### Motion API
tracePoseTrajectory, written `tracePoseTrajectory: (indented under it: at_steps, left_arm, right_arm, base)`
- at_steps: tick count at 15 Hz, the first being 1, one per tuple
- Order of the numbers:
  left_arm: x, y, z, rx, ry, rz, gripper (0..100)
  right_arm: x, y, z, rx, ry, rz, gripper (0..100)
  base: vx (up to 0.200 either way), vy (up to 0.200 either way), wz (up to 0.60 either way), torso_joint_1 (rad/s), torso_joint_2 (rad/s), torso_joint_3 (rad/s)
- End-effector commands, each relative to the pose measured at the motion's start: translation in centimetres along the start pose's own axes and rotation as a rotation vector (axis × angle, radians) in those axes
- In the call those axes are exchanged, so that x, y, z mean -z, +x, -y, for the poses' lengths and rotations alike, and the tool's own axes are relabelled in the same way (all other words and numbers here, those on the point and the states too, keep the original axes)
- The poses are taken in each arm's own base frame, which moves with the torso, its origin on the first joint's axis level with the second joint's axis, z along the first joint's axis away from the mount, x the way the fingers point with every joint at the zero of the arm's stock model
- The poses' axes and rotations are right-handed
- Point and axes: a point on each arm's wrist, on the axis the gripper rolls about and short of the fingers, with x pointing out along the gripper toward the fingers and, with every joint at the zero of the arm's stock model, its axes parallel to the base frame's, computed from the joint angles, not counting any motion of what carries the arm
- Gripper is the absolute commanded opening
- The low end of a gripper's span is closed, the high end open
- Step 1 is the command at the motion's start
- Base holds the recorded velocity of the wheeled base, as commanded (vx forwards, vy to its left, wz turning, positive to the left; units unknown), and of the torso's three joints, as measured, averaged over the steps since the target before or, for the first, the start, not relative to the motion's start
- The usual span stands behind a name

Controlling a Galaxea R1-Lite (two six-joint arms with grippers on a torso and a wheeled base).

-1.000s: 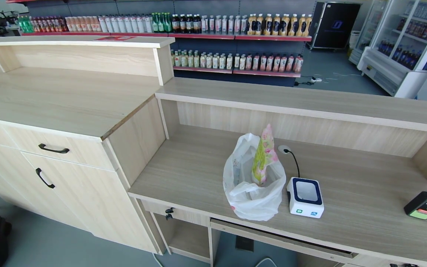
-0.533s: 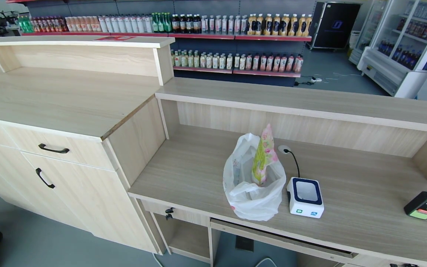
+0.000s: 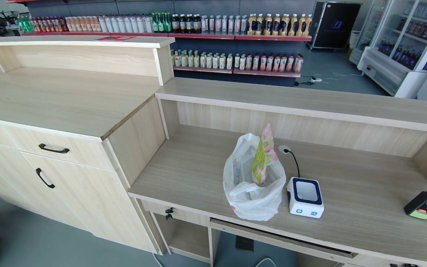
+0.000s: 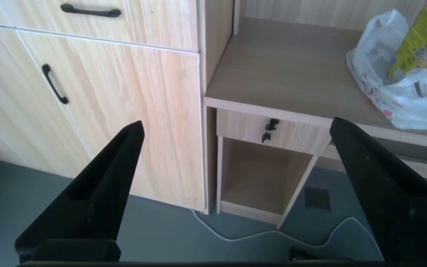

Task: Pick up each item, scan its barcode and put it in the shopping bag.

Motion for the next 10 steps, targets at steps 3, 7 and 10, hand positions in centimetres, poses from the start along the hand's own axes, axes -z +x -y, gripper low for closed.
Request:
tracePoseTrajectory:
  at_steps: [3,7,10]
  left_arm:
    - [0.0,0.0,0.0,0.000,0.000,0.000,100]
    - [0.0,0.0,0.0,0.000,0.000,0.000,100]
    - [0.0,0.0,0.0,0.000,0.000,0.000,100]
  right_arm:
    - [-1.3,1.3,-0.6,-0.027,-0.033,0.020,100]
    - [-1.8,1.9,-1.2,-0.047,-0.043,0.024,100]
    - [-2.1,2.3,-1.6,-0.059,-0.046,0.025,0]
  base:
    - [0.000,0.000,0.00,0.000,0.00,0.000]
    - [0.000,0.000,0.00,0.000,0.00,0.000]
    - [0.000,0.000,0.00,0.000,0.00,0.000]
